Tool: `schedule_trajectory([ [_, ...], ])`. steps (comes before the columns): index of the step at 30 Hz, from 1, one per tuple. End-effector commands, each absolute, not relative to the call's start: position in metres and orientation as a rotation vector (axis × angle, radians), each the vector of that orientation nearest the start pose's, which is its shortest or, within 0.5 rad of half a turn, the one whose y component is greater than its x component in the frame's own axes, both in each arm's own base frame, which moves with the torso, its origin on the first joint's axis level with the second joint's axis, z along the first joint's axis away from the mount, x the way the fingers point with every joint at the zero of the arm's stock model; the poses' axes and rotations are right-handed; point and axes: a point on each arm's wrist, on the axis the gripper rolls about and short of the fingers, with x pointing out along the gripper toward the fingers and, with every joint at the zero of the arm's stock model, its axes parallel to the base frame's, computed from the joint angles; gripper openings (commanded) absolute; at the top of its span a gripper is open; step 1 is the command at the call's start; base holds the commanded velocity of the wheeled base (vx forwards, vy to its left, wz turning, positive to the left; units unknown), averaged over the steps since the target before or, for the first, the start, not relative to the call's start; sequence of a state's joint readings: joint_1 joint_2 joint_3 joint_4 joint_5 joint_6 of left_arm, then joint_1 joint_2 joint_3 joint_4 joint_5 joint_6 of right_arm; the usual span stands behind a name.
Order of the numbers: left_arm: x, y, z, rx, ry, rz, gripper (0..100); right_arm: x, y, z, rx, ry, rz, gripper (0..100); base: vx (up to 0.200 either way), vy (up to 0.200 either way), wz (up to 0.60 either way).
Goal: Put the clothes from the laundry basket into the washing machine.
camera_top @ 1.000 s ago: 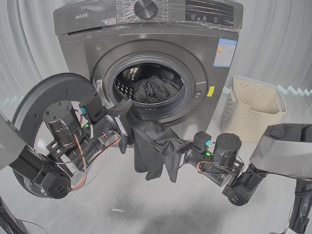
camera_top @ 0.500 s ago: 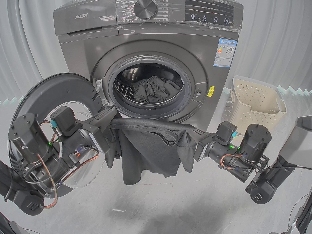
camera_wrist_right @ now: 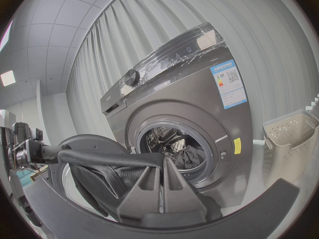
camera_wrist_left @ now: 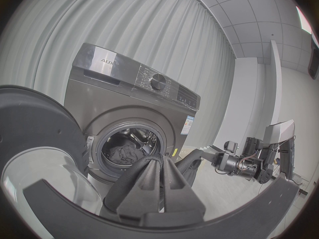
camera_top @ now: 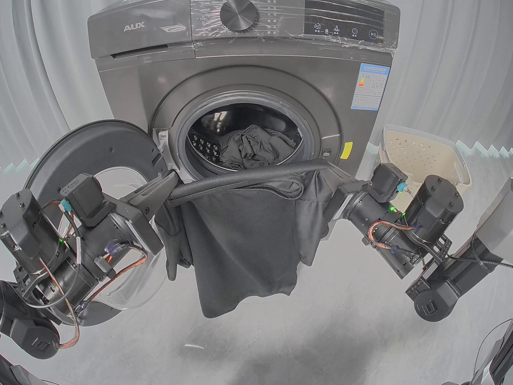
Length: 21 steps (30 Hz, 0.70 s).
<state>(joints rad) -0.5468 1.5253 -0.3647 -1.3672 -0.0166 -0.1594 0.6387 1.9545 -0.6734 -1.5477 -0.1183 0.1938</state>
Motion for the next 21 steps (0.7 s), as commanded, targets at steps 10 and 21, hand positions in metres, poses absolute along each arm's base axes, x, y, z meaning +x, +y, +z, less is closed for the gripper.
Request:
schedule_trajectory([
  [10, 0.200, -0.111, 0.186, -0.207, -0.142, -0.538, 0, 0.269, 0.198, 0.182, 0.320, -0.279, 0.544, 0, 0.000, 0.000, 0.00],
  [21, 0.208, -0.112, 0.193, -0.224, -0.206, -0.524, 0, 0.260, 0.201, 0.191, 0.342, -0.301, 0.538, 0, 0.000, 0.000, 0.00],
])
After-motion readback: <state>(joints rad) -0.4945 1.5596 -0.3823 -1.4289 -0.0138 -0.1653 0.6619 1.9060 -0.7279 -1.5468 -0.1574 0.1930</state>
